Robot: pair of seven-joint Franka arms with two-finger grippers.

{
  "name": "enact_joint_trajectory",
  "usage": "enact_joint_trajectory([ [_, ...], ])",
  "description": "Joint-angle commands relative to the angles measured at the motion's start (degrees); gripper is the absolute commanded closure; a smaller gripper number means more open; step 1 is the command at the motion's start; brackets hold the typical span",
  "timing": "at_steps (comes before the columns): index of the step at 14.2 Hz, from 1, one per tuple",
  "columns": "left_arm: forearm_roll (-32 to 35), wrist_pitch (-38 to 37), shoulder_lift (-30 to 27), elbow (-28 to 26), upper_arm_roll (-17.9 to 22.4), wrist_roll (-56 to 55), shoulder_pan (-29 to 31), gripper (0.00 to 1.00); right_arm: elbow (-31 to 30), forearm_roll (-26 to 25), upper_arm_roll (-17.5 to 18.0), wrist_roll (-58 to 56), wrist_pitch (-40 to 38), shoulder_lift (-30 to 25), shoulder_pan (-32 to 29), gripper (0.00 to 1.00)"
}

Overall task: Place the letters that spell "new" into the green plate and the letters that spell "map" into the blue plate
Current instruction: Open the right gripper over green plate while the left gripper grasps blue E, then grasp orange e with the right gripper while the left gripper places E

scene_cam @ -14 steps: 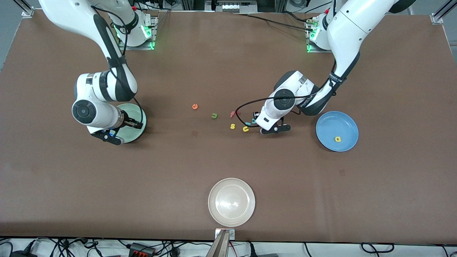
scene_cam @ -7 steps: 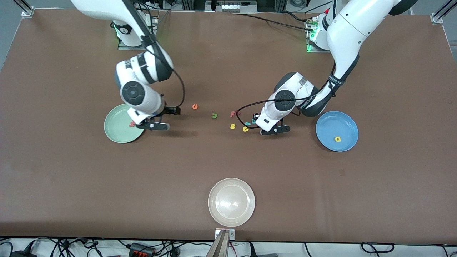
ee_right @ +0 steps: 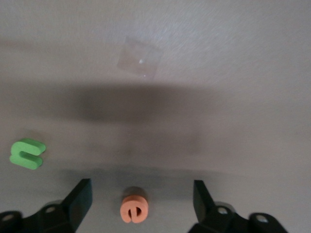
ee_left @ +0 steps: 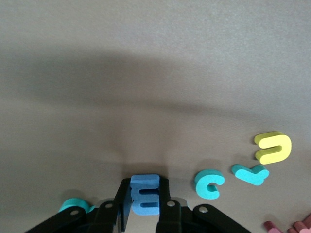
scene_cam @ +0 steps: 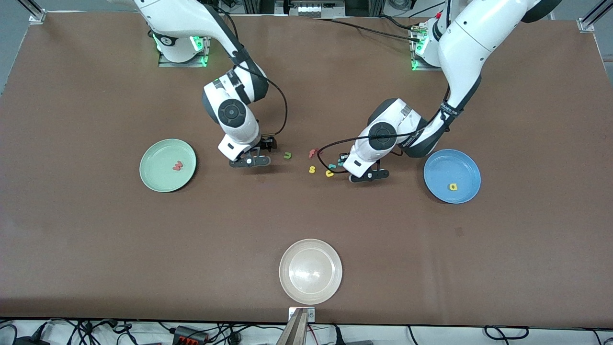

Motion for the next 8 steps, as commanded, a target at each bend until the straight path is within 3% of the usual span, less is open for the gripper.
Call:
enact_joint_trajectory([
  [1, 3.2, -9.7, -4.7, 2.3, -0.1, 4.9, 2.1, 0.95, -1.6, 0.6, -0.3, 4.1, 0.8, -0.7, 1.8, 0.09],
  [5, 3.2, -18.3, -9.3, 3.8, -0.2, 22.6, 8.7, 0.95, -3.0, 0.6, -0.3, 6.5, 0.7, -0.9, 3.0, 0.16],
  [8, 3.3, -20.3, -9.9, 4.3, -0.2, 37.9, 15.8, 0.91, -3.8, 0.6, -0.3, 6.5, 0.9, -1.0, 3.1, 0.22],
])
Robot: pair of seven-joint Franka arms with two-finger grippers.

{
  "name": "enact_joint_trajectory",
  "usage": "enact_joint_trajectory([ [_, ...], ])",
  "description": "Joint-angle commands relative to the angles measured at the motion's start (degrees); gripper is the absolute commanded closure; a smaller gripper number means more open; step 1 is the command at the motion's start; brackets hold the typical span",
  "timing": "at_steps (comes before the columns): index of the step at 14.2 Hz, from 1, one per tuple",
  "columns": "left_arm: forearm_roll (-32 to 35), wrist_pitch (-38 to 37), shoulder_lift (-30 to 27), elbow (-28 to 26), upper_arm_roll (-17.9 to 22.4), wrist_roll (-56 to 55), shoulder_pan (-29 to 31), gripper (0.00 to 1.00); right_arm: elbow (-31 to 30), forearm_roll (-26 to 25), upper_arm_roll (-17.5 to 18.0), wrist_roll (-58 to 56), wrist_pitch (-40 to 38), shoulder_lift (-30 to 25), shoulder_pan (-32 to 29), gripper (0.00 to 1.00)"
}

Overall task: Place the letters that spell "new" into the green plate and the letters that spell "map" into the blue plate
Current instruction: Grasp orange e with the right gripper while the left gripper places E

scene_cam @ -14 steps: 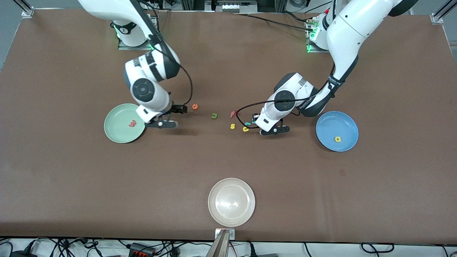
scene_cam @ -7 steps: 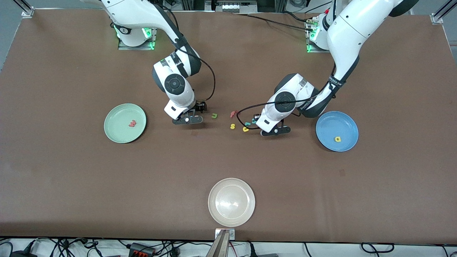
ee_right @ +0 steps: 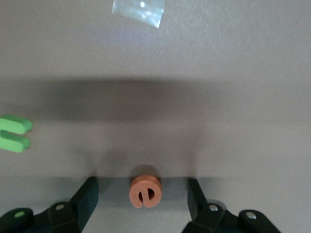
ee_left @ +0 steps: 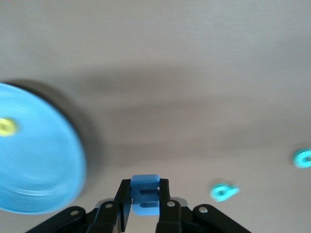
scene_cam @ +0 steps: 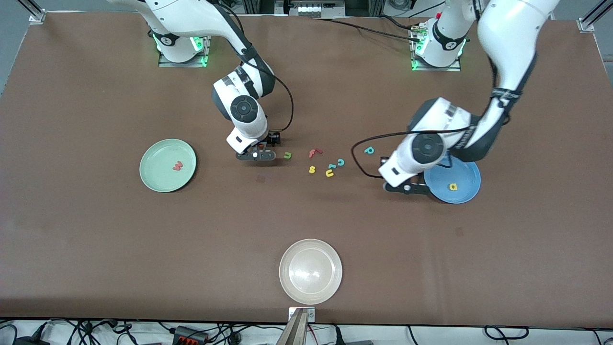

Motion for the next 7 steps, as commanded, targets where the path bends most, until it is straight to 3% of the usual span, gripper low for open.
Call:
enact_joint_trajectory([
  [1, 0.9, -1.2, -0.2, -0.8, -0.3, 11.8, 5.8, 0.89, -2.0, 0.6, -0.3, 0.9, 0.7, -1.4, 0.7, 0.25],
  [2, 0.9, -1.1, 0.1, -1.1, -0.3, 13.8, 8.2, 0.89, -2.0, 0.6, -0.3, 1.0, 0.7, -1.5, 0.8, 0.32],
  [5, 3.3, -0.2, 1.1, -3.5, -0.4, 16.9, 11.8, 0.89, -2.0, 0.6, -0.3, 1.0, 0.7, -1.5, 0.8, 0.67],
  [7, 3.3, 2.6, 1.7, -6.0, -0.4, 16.8, 13.4, 0.78, -1.9, 0.6, -0.3, 0.9, 0.6, -2.1, 0.8, 0.91],
])
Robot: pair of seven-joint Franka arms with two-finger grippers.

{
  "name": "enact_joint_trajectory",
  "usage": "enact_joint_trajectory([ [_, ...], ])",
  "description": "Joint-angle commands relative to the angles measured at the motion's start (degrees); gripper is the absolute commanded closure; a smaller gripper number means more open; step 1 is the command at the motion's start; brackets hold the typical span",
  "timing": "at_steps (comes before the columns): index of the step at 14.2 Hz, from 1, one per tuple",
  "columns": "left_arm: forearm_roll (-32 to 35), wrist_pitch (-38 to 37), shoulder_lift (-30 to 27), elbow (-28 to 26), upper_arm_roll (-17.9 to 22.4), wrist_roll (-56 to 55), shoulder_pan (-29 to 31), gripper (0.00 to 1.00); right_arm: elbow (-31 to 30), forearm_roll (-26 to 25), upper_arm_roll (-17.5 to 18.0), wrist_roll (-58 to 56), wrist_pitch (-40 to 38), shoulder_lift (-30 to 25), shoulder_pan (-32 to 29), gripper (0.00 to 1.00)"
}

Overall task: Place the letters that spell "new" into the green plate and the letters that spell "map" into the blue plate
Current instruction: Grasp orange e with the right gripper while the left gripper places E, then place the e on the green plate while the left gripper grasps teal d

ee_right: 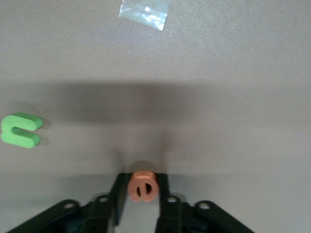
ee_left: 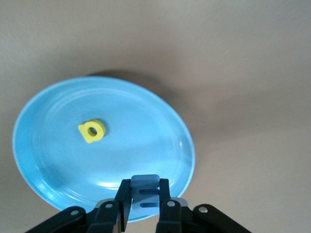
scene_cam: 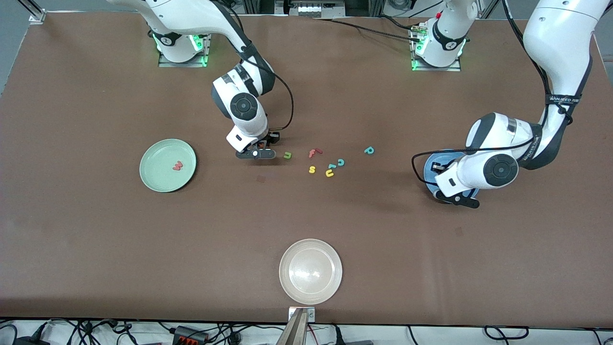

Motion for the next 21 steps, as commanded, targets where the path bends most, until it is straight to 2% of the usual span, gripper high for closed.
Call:
enact_joint_trajectory([
  [1, 1.6, 4.5, 0.1, -4.0, -0.8, 0.1, 1.9, 0.40, -1.7, 0.6, -0.3, 0.6, 0.2, -2.2, 0.0, 0.94],
  [2, 1.6, 5.1, 0.2, -4.3, -0.8, -0.3, 2.0, 0.00, -1.7, 0.6, -0.7, 0.5, -0.1, -3.6, -0.3, 0.95],
  [4, 1.6, 4.5, -0.2, -3.8, -1.4, -0.2, 1.8, 0.00, -1.4, 0.5, -1.9, -0.4, -4.3, -6.9, -3.9, 0.95],
  [6, 1.6, 3.4, -0.9, -3.2, -3.8, 0.4, 1.6, 0.00, -1.5, 0.4, -2.0, -3.8, -6.5, -9.0, -10.1, 0.95],
  [9, 1.6, 3.2, -0.9, -3.1, -10.1, -1.2, 1.2, 0.00, -1.6, -0.1, -2.1, -9.8, -6.8, -9.4, -20.2, 0.95],
  [12, 1.7, 6.5, -0.5, -3.7, -10.5, -3.2, -4.3, 0.00, -2.3, -0.2, -2.2, -21.7, -6.8, -8.2, -29.3, 0.95],
  [14, 6.3, 7.4, -0.9, -5.1, -10.3, -2.8, -11.7, 0.00, -2.7, -0.2, -2.3, -24.9, -6.7, -7.6, -32.4, 0.95],
  [15, 10.0, 7.2, -1.0, -5.9, -10.4, -3.1, -12.9, 0.00, -2.7, -0.3, -2.3, -25.8, -6.7, -7.3, -33.2, 0.94],
  [17, 12.0, 10.8, -0.9, -8.8, -10.6, -2.7, -13.1, 0.00, -2.6, -0.4, -2.4, -27.9, -6.1, -6.6, -34.8, 0.93],
  [19, 13.1, 19.5, -0.9, -14.1, -10.5, -2.7, -12.8, 0.00, -2.6, -0.5, -2.4, -28.3, -5.3, -5.5, -35.0, 0.90],
  [20, 13.7, 22.6, -0.9, -16.0, -10.4, -3.0, -12.0, 0.00, -2.6, -0.5, -2.4, -28.3, -5.2, -4.9, -35.2, 0.77],
  [21, 13.7, 23.1, -0.6, -16.2, -10.4, -3.1, -11.6, 0.00, -2.5, -0.4, -2.4, -28.3, -5.1, -4.8, -35.8, 0.46],
])
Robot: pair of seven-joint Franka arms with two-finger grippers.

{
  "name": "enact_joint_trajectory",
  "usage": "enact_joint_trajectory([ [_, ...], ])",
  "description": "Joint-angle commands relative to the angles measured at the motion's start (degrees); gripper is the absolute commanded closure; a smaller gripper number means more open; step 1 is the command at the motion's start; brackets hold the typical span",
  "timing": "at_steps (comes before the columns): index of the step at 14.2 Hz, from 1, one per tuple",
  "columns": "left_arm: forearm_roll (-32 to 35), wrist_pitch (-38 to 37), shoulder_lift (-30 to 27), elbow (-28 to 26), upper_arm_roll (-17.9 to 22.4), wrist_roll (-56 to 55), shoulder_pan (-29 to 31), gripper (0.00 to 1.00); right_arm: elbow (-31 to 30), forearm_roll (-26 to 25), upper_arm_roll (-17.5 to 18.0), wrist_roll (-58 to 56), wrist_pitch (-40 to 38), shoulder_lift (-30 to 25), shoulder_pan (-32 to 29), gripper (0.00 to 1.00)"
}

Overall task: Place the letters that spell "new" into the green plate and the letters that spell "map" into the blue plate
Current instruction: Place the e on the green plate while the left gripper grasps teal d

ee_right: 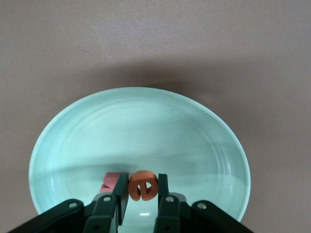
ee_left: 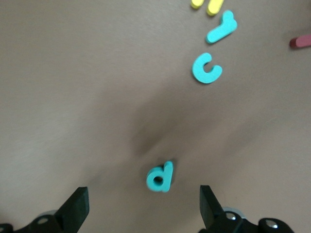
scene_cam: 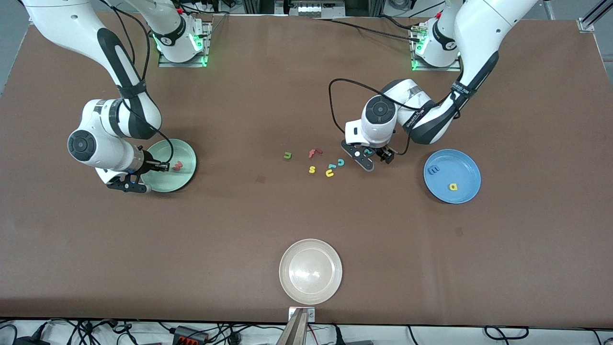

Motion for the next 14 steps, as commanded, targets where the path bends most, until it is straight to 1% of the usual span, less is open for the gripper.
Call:
enact_joint_trajectory([
  [1, 1.6, 3.9, -0.4, -3.1, -0.1, 0.5, 2.1, 0.00, -0.3, -0.3, 1.1, -1.0, 0.9, 0.3, -2.2, 0.04],
  [2, 1.6, 4.0, 0.5, -3.1, -0.1, 0.4, 2.0, 0.03, -0.1, -0.3, 1.1, -1.0, 0.7, 0.1, -2.5, 0.00],
  [3, 1.8, 4.0, 0.8, -3.1, -0.1, 0.4, 1.6, 0.09, 0.0, -0.3, 1.1, -0.4, 0.4, -0.5, -2.0, 0.00],
  [4, 3.4, 4.0, 0.9, -3.0, -0.1, 0.4, 1.5, 0.14, 0.0, -0.3, 1.3, -0.1, 0.0, -1.3, -1.4, 0.00],
  [5, 4.8, 4.0, 1.2, -2.9, -0.1, 0.3, 1.7, 0.24, 0.4, -0.3, 1.8, 0.9, 0.0, -1.9, -0.6, 0.00],
  [6, 5.3, 4.1, 1.9, -2.7, -0.1, 0.3, 2.0, 0.28, 1.4, -0.2, 1.8, 1.8, 0.0, -2.0, 1.5, 0.00],
  [8, 5.3, 4.9, 2.8, -2.6, 0.1, 0.2, 1.9, 0.33, 4.1, 0.4, 1.8, 1.8, 0.5, -1.6, 7.4, 0.00],
  [9, 5.3, 5.7, 2.9, -2.6, 0.1, 0.2, 2.0, 0.40, 5.5, 0.5, 1.8, 1.8, 0.7, -1.4, 10.3, 0.00],
  [11, 5.3, 5.8, 2.9, -2.6, 0.1, -0.8, 1.6, 0.68, 8.5, 0.7, 1.8, 1.8, 0.8, 0.2, 14.0, 0.00],
  [13, 5.3, 5.6, 2.7, -2.6, 0.1, -2.3, 1.6, 0.83, 9.9, 0.8, 1.8, 1.9, 1.2, 1.8, 18.1, 0.00],
  [14, 5.3, 5.2, 2.5, -2.6, 0.1, -2.4, 1.6, 0.92, 10.5, 1.0, 1.8, 3.6, 1.5, 2.7, 19.4, 0.02],
])
